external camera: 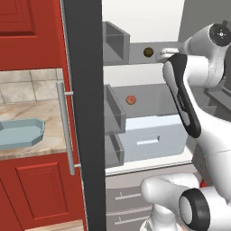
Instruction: Pick the kiwi and peach from the fridge and place them inside the tupperware on the counter.
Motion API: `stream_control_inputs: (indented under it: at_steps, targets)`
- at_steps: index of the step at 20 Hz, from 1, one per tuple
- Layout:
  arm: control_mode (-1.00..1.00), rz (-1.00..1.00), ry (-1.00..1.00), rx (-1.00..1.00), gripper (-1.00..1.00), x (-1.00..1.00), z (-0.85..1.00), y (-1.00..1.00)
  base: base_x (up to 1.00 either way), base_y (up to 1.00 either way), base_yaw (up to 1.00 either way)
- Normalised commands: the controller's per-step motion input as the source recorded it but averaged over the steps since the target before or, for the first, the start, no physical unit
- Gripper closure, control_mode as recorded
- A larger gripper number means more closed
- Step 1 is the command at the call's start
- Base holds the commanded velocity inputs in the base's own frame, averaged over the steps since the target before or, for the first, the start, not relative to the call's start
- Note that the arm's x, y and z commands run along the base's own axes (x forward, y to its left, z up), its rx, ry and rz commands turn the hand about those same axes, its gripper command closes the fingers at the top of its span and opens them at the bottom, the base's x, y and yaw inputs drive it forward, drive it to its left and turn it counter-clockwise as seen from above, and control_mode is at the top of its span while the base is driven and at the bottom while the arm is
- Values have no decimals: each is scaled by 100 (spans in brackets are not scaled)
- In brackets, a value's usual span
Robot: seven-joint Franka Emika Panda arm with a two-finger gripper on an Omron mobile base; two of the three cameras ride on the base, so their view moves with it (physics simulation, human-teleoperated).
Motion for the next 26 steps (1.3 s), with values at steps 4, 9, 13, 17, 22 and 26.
stream_control_inputs:
  at_steps: [4, 9, 13, 17, 22, 26]
  targets:
    - [-100, 0, 1, 2, -100, 54, 0, -11, 0, 0, 0]
    - [-100, 0, 3, 0, -100, 69, 0, 0, 0, 0, 0]
    - [-100, 0, 1, 0, -100, 67, 0, 0, 0, 0, 0]
    - [-100, 0, 2, 0, -100, 73, -7, 1, 0, 0, 0]
    - [-100, 0, 1, 0, -100, 60, -14, 0, 0, 0, 0]
    - [-100, 0, 4, 0, -100, 53, -12, 0, 0, 0, 0]
